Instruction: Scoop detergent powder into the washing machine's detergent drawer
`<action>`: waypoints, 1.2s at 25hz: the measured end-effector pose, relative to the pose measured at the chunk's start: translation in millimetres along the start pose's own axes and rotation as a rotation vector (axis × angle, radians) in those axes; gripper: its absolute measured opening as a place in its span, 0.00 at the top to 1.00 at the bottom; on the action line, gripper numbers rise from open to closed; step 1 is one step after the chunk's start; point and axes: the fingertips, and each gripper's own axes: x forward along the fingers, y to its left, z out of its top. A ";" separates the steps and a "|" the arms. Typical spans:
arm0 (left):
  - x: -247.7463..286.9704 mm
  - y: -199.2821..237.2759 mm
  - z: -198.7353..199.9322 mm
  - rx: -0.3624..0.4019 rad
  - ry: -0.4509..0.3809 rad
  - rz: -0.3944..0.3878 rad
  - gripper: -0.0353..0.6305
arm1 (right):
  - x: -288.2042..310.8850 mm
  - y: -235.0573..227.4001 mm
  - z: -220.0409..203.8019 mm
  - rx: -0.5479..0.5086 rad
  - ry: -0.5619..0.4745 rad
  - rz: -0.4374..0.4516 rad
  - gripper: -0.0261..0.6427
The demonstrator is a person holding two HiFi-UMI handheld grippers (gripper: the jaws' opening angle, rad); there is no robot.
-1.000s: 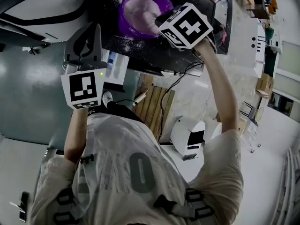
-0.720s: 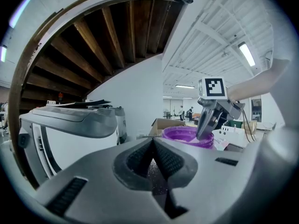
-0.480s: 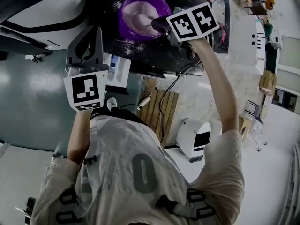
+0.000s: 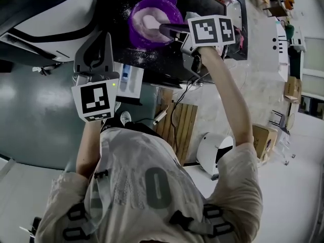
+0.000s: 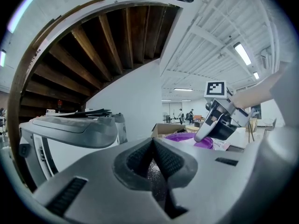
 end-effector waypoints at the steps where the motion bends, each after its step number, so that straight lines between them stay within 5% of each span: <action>1: -0.2 -0.8 1.4 0.004 -0.004 -0.002 0.91 | -1.8 1.3 1.8 0.037 -0.030 0.015 0.94; 8: 0.2 -6.9 7.0 0.019 -0.018 -0.017 0.91 | -12.7 6.8 12.3 0.285 -0.215 0.124 0.94; 16: 2.5 -10.1 17.8 0.042 -0.022 -0.021 0.91 | -24.2 17.6 17.4 0.406 -0.361 0.210 0.94; 30: -0.3 -40.3 24.4 0.092 -0.058 -0.077 0.91 | -69.9 10.6 2.0 0.771 -0.788 0.331 0.94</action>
